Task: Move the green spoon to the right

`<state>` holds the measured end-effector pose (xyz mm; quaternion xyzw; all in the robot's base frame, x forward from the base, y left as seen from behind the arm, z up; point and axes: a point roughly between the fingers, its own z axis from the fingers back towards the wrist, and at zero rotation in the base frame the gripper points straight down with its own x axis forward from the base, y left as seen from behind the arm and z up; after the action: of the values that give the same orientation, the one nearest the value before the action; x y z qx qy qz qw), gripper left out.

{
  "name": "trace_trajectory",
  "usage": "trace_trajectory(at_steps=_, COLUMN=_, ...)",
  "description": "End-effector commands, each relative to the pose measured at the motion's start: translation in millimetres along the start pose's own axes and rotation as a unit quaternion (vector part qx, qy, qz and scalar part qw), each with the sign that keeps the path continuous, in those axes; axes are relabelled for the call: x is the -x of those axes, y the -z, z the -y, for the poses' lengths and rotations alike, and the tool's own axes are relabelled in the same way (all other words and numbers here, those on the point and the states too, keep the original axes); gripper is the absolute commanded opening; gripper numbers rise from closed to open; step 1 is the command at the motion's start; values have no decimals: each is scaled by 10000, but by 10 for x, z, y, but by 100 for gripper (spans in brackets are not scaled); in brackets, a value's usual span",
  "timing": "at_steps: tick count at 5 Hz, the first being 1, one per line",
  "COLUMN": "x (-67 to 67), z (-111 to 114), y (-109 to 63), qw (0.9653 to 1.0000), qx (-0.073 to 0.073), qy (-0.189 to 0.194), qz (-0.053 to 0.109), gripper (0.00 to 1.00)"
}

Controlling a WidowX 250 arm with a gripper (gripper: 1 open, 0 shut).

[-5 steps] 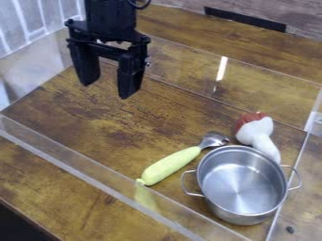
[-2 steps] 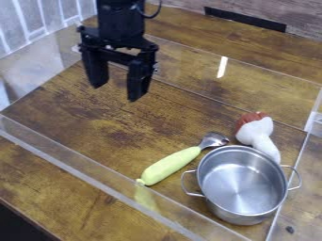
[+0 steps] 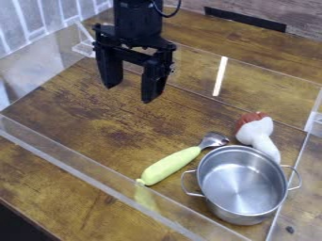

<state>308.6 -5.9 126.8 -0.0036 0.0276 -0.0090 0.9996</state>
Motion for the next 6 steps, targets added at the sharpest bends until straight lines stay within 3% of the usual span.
trace_trajectory(at_steps=1, x=-89, z=-68, y=-80, qw=9996, qx=2, qy=6, qz=274, gripper=100)
trace_trajectory(at_steps=2, x=-129, z=-188, y=-5, qw=9996, qx=8, qy=-82, qz=264, gripper=100)
trace_trajectory(at_steps=4, x=29, z=26, y=-160, qw=9993, qx=61, qy=-77, qz=351, gripper=100)
trace_trajectory(at_steps=6, x=-16, z=34, y=-329, qw=9992, qx=74, qy=71, qz=383, gripper=100)
